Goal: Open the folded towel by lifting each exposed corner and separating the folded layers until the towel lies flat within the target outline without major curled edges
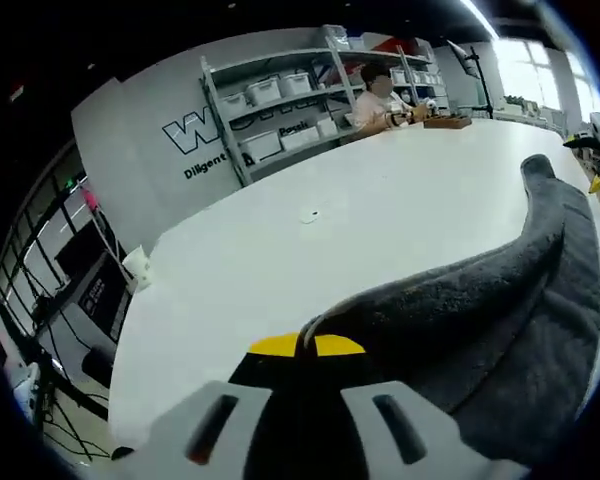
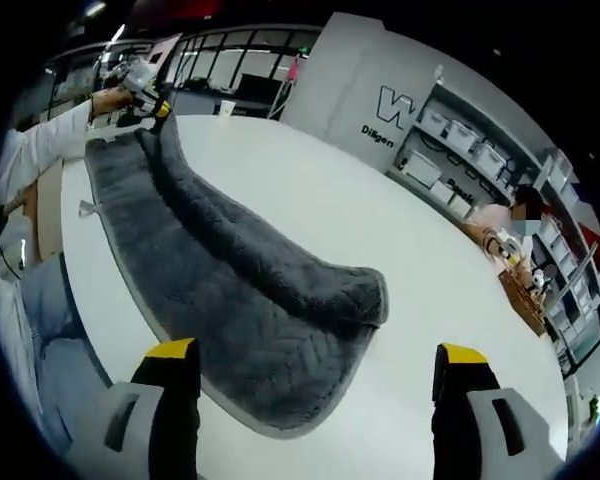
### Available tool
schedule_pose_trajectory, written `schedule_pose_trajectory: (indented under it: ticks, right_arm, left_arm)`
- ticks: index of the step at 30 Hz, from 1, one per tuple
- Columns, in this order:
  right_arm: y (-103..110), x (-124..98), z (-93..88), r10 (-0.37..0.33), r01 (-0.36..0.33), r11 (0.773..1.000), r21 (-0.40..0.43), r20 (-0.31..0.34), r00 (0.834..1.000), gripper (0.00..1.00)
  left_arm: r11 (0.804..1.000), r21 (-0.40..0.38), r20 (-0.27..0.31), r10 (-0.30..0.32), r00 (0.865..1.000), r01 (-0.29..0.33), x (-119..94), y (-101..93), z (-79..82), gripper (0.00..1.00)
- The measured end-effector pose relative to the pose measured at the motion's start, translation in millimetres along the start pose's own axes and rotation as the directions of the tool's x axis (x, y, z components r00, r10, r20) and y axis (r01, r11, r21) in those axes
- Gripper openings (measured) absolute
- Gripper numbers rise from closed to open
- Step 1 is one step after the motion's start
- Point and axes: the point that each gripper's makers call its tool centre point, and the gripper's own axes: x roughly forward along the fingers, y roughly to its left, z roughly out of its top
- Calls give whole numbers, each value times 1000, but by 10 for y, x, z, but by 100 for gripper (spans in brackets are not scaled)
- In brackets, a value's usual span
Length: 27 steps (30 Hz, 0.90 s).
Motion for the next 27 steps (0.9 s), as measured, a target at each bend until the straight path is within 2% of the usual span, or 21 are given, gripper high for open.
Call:
schedule_pose_trajectory:
  ticks: [4, 7, 12, 14, 16, 19, 20, 23, 27]
  right_arm:
    - [1, 4, -10, 4, -4, 1000, -1, -4, 1000, 97]
    - [-9, 7, 33, 30, -31, 999, 37, 25, 999, 97]
    - [-38, -7, 37, 21, -21, 999, 26, 21, 1000, 97]
    - [-30, -11, 37, 24, -24, 999, 26, 20, 1000, 97]
    - [-25, -12, 31, 25, -25, 999, 24, 18, 1000, 97]
    - [-19, -11, 24, 25, -25, 999, 24, 15, 1000, 97]
    - [-16, -11, 24, 26, -26, 999, 25, 15, 1000, 97]
    - [-12, -16, 32, 27, -28, 999, 23, 17, 999, 97]
    - [-27, -29, 60, 24, -25, 999, 25, 25, 999, 97]
  left_arm:
    - [1000, -14, -78, -27, 997, 26, 149, -71, -206, 1]
    - [999, -9, -122, -51, 991, 50, 244, -144, -324, 1]
    - [998, -36, -121, -49, 991, 45, 228, -130, -319, 7]
    - [996, -63, -144, -67, 987, 59, 221, -151, -361, 20]
    - [997, -67, -137, -51, 989, 42, 201, -113, -353, 25]
    - [994, -104, -140, -53, 989, 39, 133, -97, -363, 40]
    - [989, -140, -130, -64, 989, 46, 112, -100, -348, 50]
    - [984, -164, -141, -99, 985, 75, 30, -144, -359, 77]
    - [982, -159, -146, -127, 981, 103, -163, -221, -341, 90]
